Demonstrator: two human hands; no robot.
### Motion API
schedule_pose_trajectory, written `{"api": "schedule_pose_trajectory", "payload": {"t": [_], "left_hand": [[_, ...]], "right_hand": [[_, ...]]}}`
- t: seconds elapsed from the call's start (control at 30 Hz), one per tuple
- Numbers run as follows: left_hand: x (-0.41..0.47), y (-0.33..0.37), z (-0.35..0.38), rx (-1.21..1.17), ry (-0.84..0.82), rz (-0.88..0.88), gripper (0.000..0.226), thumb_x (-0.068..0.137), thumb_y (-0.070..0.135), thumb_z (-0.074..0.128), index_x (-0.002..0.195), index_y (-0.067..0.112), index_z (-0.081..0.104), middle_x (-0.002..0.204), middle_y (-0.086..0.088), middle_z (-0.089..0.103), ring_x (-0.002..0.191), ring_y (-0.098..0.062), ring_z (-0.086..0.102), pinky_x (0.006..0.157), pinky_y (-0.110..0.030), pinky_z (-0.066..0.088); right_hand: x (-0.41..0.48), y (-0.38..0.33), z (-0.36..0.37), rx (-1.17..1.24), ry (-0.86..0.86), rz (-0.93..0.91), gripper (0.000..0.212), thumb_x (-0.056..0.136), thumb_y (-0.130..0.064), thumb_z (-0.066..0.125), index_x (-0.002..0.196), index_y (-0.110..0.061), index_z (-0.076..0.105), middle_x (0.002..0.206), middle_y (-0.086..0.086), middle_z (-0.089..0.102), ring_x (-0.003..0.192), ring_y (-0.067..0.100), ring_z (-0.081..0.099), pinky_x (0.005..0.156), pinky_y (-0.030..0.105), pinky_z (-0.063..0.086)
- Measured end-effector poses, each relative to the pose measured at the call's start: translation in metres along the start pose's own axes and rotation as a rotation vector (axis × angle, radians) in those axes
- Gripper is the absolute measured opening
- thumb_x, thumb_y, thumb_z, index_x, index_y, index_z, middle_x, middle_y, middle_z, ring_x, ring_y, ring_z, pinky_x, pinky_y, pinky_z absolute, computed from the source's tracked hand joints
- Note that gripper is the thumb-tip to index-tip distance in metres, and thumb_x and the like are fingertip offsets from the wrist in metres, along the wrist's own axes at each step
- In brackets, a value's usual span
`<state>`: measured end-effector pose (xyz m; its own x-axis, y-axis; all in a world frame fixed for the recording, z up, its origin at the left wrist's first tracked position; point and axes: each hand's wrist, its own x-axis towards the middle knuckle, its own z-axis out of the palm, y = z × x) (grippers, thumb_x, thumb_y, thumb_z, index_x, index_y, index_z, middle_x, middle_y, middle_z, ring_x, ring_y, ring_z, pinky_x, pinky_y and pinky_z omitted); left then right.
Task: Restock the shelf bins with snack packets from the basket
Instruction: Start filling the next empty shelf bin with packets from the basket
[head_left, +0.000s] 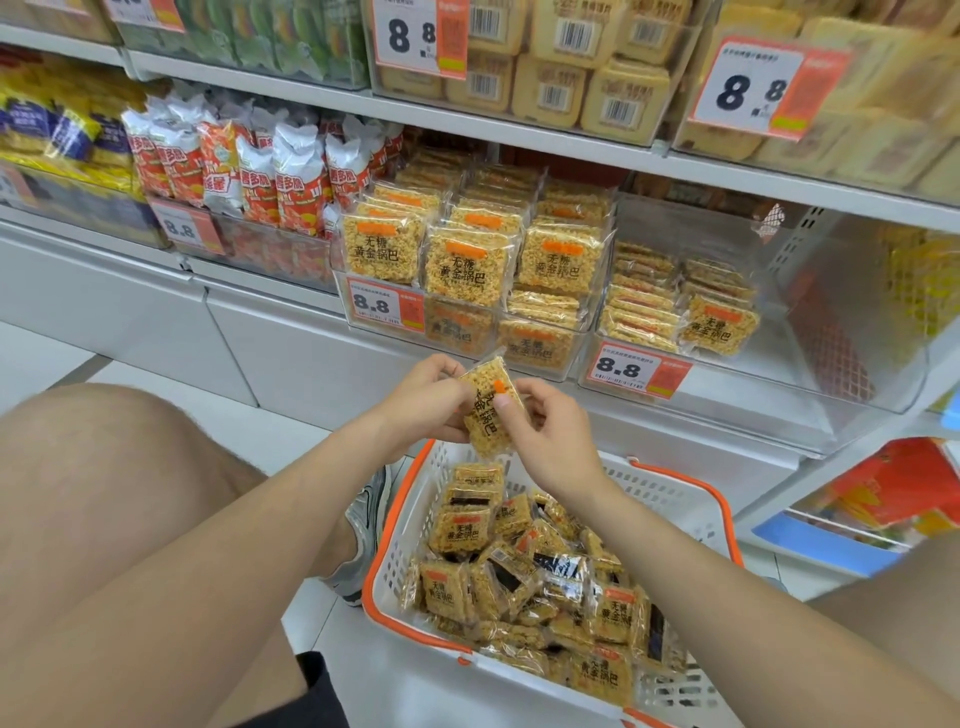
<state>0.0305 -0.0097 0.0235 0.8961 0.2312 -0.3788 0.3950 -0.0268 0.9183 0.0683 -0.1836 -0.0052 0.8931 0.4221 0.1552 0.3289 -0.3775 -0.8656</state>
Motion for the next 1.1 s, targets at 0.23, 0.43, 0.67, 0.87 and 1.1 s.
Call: {"api": "schedule_pose_trajectory", "payload": {"t": [0.23, 0.43, 0.67, 0.87, 1.1], "left_hand": [[0.004, 0.022, 0.009, 0.332, 0.336, 0.527, 0.037, 0.091, 0.031, 0.061, 0.125, 0.02, 0.053, 0.122, 0.002, 0.054, 0.106, -0.016, 0.06, 0.092, -0.039, 0.056], [0.008, 0.058, 0.011, 0.938, 0.597, 0.859, 0.055, 0.085, 0.022, 0.055, 0.137, 0.007, 0.049, 0.133, -0.011, 0.048, 0.116, -0.031, 0.051, 0.093, -0.047, 0.048], [0.032, 0.065, 0.015, 1.121, 0.525, 0.623, 0.083, 0.094, 0.033, 0.057, 0.164, 0.013, 0.017, 0.172, -0.015, 0.015, 0.158, -0.036, 0.016, 0.122, -0.055, 0.024], [0.044, 0.075, 0.019, 1.299, 0.708, 0.602, 0.071, 0.096, 0.053, 0.055, 0.152, 0.014, 0.035, 0.15, -0.013, 0.044, 0.135, -0.035, 0.043, 0.102, -0.053, 0.045], [0.053, 0.086, 0.031, 1.328, 0.785, 0.537, 0.061, 0.091, 0.049, 0.067, 0.132, 0.008, 0.05, 0.132, -0.014, 0.053, 0.127, -0.036, 0.047, 0.103, -0.051, 0.042]], "right_hand": [[0.029, -0.035, -0.022, -0.482, 0.256, -0.288, 0.035, 0.111, -0.042, 0.042, 0.138, -0.026, 0.057, 0.117, -0.007, 0.07, 0.105, 0.02, 0.053, 0.089, 0.045, 0.043], [0.068, -0.066, -0.057, -0.707, 0.547, -0.395, 0.032, 0.109, -0.027, 0.043, 0.139, -0.026, 0.055, 0.116, -0.005, 0.065, 0.099, 0.022, 0.041, 0.078, 0.036, 0.023], [0.106, -0.064, -0.069, -0.958, 0.566, -0.354, 0.031, 0.105, -0.018, 0.049, 0.136, -0.022, 0.053, 0.113, 0.007, 0.063, 0.1, 0.033, 0.049, 0.083, 0.045, 0.035], [0.133, -0.064, -0.074, -1.14, 0.411, -0.318, 0.039, 0.099, -0.008, 0.056, 0.137, -0.018, 0.052, 0.113, 0.013, 0.066, 0.102, 0.038, 0.054, 0.087, 0.048, 0.039], [0.148, -0.08, -0.085, -1.289, 0.244, -0.364, 0.047, 0.087, -0.006, 0.062, 0.131, -0.022, 0.055, 0.113, 0.012, 0.064, 0.112, 0.039, 0.049, 0.092, 0.05, 0.037]]}}
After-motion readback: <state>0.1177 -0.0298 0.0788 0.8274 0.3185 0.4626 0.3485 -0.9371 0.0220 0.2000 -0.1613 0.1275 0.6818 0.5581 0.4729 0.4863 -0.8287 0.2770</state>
